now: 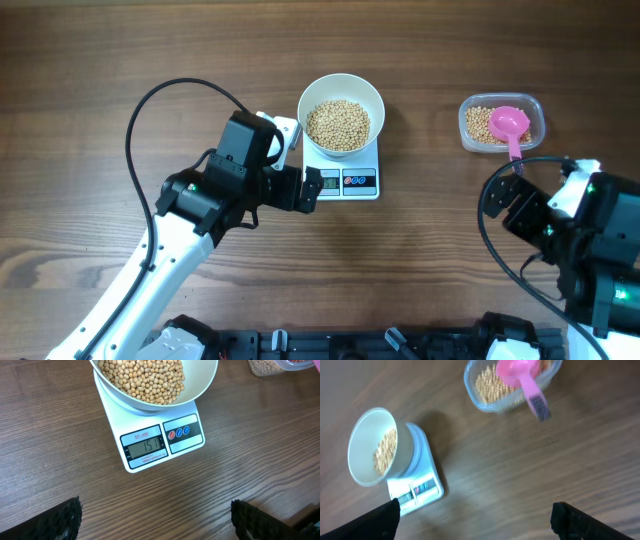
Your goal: Scoop item into bowl and weigh 150g on scale
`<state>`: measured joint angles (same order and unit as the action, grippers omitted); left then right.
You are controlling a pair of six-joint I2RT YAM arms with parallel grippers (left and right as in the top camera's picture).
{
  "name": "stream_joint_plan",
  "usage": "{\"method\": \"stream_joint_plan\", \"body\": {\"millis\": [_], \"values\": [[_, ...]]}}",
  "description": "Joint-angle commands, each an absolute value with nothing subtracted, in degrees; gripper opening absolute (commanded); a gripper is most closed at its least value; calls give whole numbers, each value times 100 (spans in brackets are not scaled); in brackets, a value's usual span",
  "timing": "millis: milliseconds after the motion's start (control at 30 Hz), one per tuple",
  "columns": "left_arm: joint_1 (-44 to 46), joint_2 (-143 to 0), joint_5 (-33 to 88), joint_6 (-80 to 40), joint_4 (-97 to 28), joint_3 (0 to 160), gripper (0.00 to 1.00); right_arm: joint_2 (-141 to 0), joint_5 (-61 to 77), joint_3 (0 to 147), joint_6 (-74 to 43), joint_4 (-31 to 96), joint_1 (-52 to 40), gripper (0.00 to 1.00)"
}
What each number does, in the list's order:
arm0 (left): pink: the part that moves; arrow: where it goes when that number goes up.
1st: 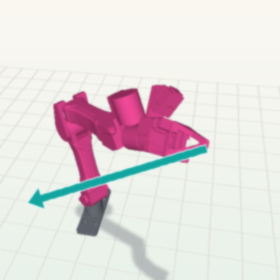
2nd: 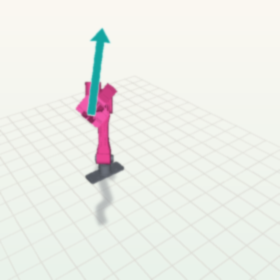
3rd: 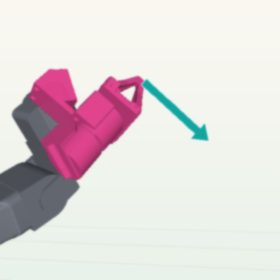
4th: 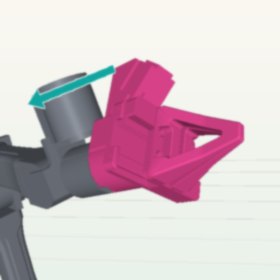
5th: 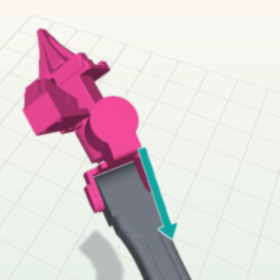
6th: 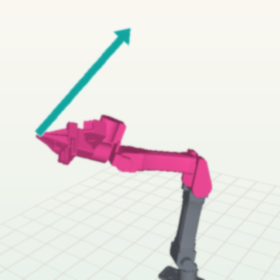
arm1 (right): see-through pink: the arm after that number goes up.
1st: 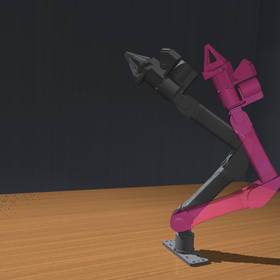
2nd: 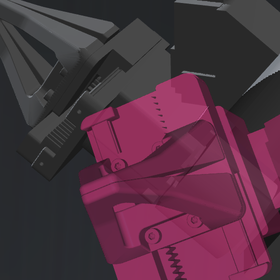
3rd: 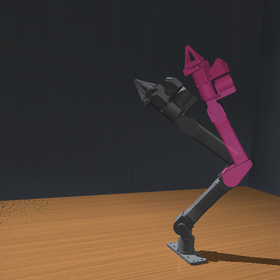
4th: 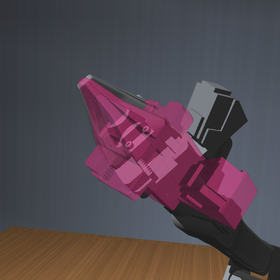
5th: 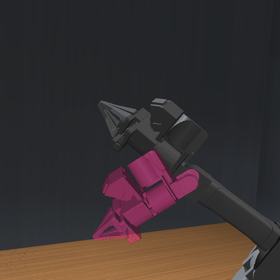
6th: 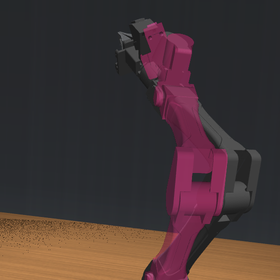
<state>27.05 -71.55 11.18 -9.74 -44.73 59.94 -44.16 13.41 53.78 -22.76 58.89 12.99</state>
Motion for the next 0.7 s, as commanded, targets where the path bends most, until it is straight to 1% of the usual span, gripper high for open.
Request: {"method": "stream_joint_plan", "body": {"millis": [0, 133, 300, 500, 567, 667], "values": [[2722, -7102, 1146, -884, -4460, 6001, 100, -4410, 860, 5408, -2399, 5666, 1271, 100], [2722, -7102, 1146, -884, -4460, 6001, 100, -4403, 333, 5408, -2322, 5140, 1271, 100], [2722, -7102, 1146, -884, -4460, 6001, 100, -4276, 191, 5400, -950, 4021, 1269, 100], [2722, -7102, 1146, -884, -4460, 6001, 100, -3496, 447, 5183, -899, 3570, 1269, 100], [2722, -7102, 1146, -884, -4460, 6001, 100, -3081, 449, 4842, -899, 3186, 1269, 100], [2722, -7102, 1146, -884, -4460, 6001, 100, -2528, 449, 4112, -917, 2268, 1269, 100]]}}
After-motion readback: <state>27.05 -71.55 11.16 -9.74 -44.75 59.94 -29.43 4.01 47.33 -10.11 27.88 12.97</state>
